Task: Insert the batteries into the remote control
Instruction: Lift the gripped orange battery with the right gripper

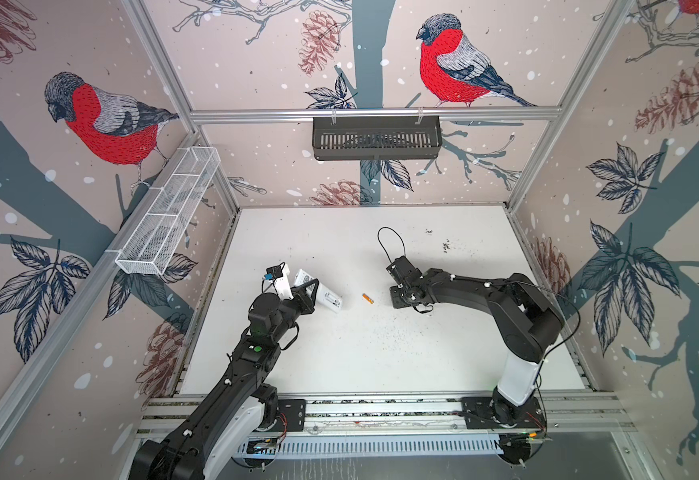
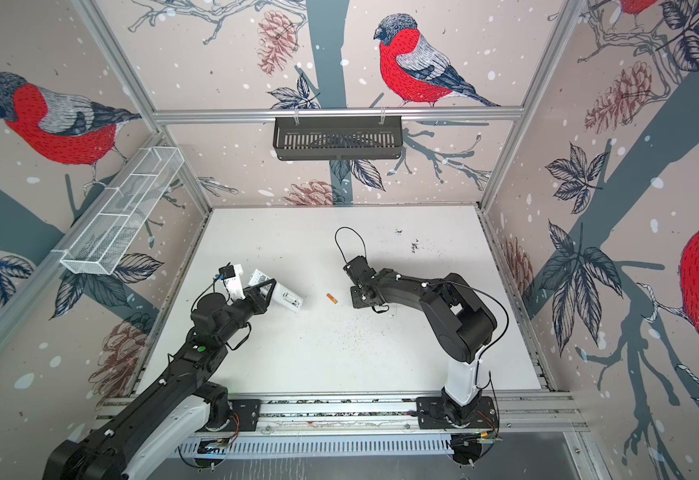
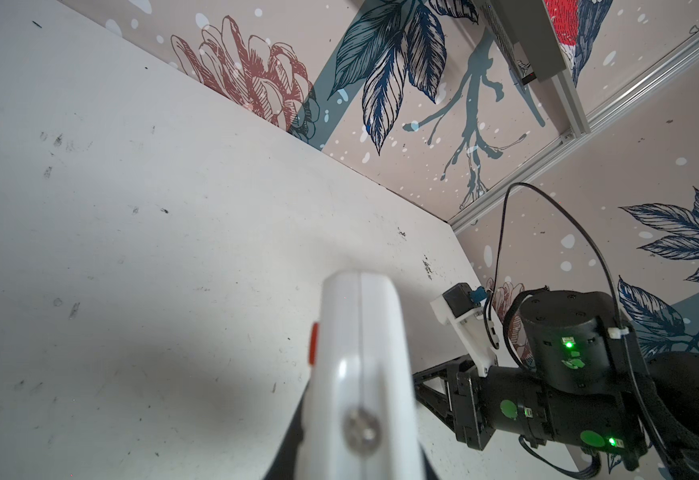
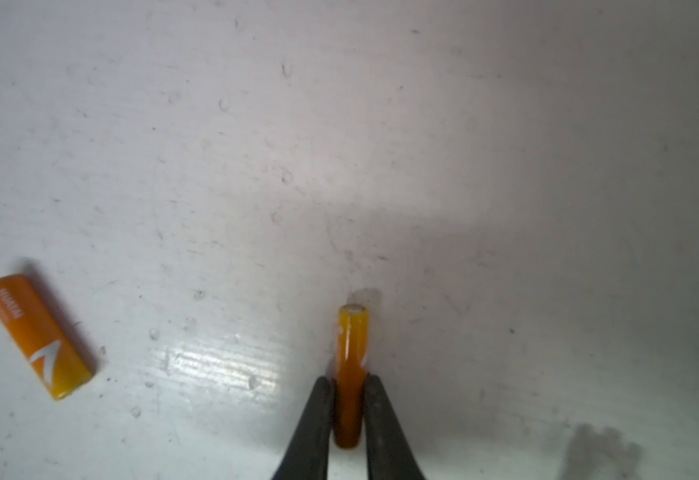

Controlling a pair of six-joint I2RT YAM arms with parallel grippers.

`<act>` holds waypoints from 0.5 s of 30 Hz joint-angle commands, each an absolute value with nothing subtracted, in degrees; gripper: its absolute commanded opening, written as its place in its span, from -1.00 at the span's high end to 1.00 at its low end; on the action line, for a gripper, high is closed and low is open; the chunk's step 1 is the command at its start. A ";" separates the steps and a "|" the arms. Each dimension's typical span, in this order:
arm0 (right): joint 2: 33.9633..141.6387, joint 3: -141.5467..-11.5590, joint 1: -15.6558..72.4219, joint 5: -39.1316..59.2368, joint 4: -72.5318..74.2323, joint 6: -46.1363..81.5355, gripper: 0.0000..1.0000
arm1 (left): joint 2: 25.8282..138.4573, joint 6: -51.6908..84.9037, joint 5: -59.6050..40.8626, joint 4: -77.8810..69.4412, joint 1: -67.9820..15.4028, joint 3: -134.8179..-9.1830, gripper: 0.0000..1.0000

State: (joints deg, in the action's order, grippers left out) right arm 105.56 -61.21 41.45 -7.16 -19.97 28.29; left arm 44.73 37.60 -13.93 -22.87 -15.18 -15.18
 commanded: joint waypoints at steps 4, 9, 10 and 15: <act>107.32 -59.86 41.82 -2.28 -29.86 26.75 0.59 | 44.44 37.53 -14.68 -24.95 -15.07 -15.41 1.00; 106.55 -58.94 42.00 -2.09 -29.82 27.16 0.49 | 44.82 37.62 -14.89 -25.11 -15.10 -15.50 1.00; 106.36 -58.72 42.01 -2.03 -29.87 27.27 0.48 | 44.90 37.72 -14.93 -25.14 -15.11 -15.59 1.00; 106.16 -58.35 42.05 -1.93 -30.07 27.16 0.52 | 45.51 37.80 -15.27 -25.49 -15.12 -15.61 1.00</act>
State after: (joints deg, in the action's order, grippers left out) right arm 104.97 -59.44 41.71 -6.44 -17.93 27.03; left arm 45.34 37.65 -14.66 -22.92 -15.18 -15.27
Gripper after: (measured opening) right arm 0.236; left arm 0.211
